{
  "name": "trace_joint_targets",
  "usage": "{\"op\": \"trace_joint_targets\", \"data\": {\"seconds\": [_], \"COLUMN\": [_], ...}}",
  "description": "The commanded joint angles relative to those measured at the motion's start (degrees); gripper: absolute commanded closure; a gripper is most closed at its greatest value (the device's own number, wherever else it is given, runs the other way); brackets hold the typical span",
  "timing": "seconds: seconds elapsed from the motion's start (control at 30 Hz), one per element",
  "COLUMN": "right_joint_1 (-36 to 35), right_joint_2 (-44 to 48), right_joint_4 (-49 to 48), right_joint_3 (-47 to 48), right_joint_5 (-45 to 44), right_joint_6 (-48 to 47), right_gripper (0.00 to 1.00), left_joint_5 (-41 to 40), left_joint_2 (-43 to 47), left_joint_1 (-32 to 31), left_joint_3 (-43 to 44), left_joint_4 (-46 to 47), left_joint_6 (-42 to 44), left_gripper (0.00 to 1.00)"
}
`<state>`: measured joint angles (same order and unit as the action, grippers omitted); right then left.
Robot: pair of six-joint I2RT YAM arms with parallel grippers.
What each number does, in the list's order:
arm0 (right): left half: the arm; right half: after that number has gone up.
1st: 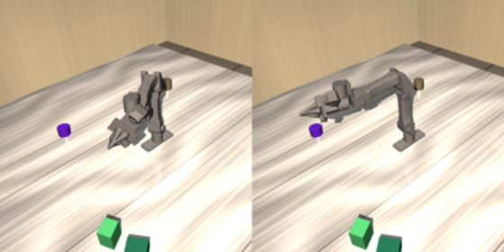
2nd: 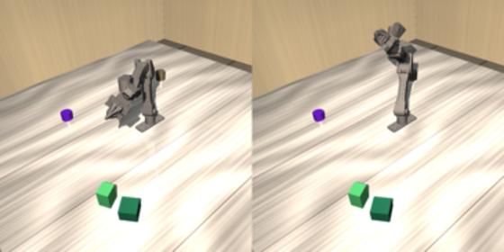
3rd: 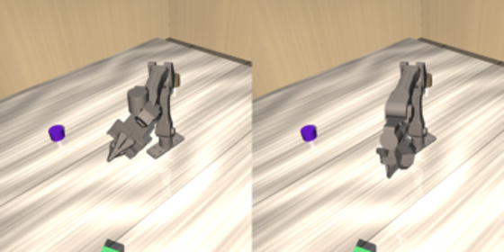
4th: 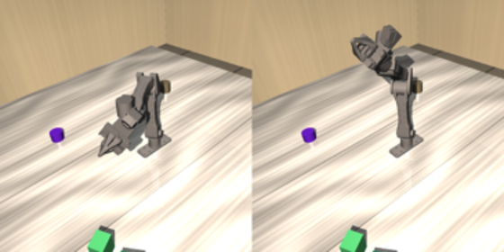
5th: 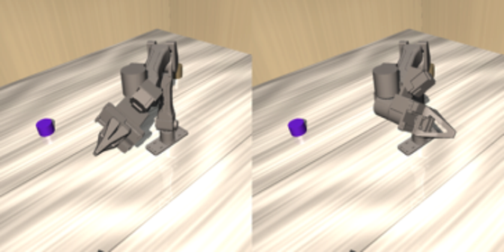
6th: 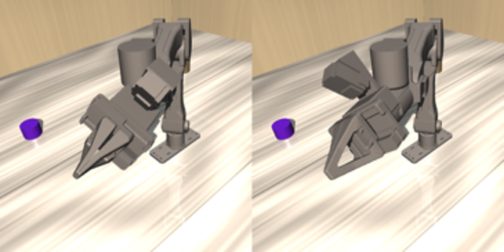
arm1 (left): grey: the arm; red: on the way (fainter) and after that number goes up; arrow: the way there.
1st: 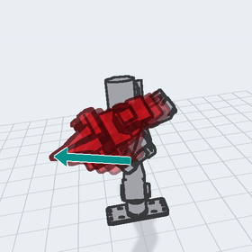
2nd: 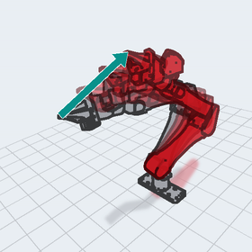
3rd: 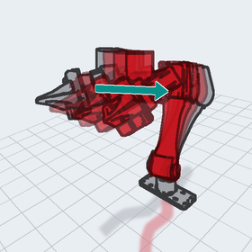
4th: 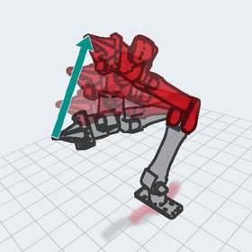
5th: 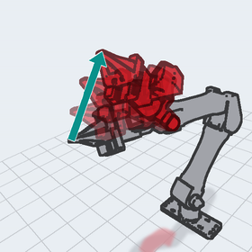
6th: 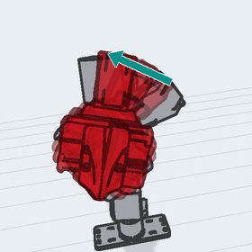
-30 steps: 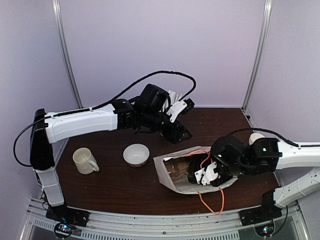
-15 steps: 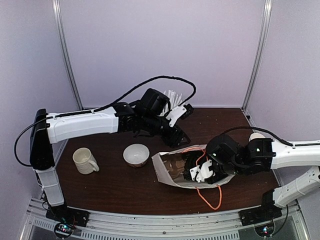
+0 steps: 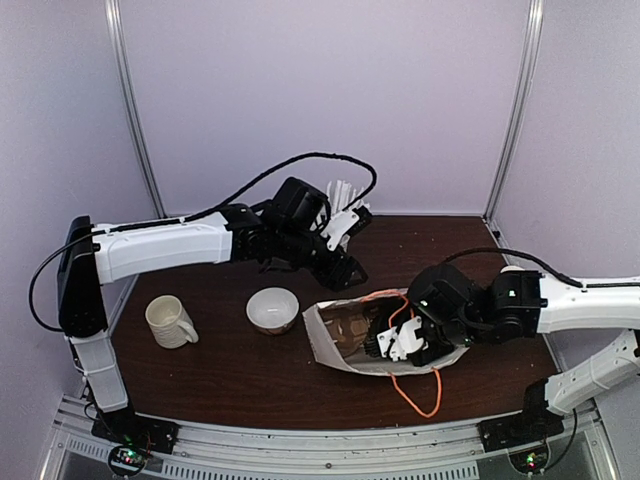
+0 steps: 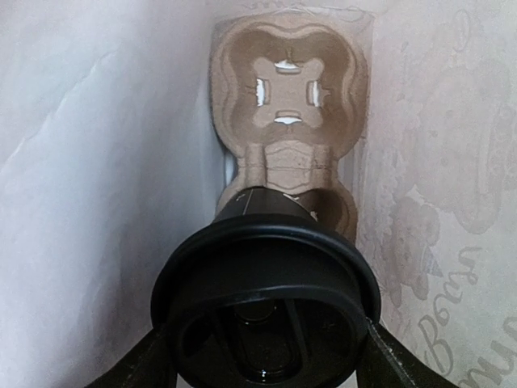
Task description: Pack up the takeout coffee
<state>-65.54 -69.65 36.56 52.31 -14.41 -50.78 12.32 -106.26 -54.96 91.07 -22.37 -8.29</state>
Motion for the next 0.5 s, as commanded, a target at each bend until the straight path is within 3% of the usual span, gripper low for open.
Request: {"op": "trace_joint_targets", "data": {"seconds": [0.0, 0.47], "right_joint_1": [0.32, -0.23], "right_joint_2": [1.39, -1.77], "right_joint_4": [4.54, 8.45], "right_joint_3": [2.42, 5.16], "right_joint_5": [2.78, 4.25], "right_joint_6": [1.56, 2.08], "right_gripper": [0.45, 0.47], "left_joint_5": [-3.78, -2.52], "left_joint_2": [0.44, -6.10], "left_joint_1": [0.99, 1.42], "left_joint_3": [0.95, 4.60], "left_joint_4": [-0.47, -2.15], "left_joint_6": [0.95, 0.13], "left_gripper": [0.34, 0.34]}}
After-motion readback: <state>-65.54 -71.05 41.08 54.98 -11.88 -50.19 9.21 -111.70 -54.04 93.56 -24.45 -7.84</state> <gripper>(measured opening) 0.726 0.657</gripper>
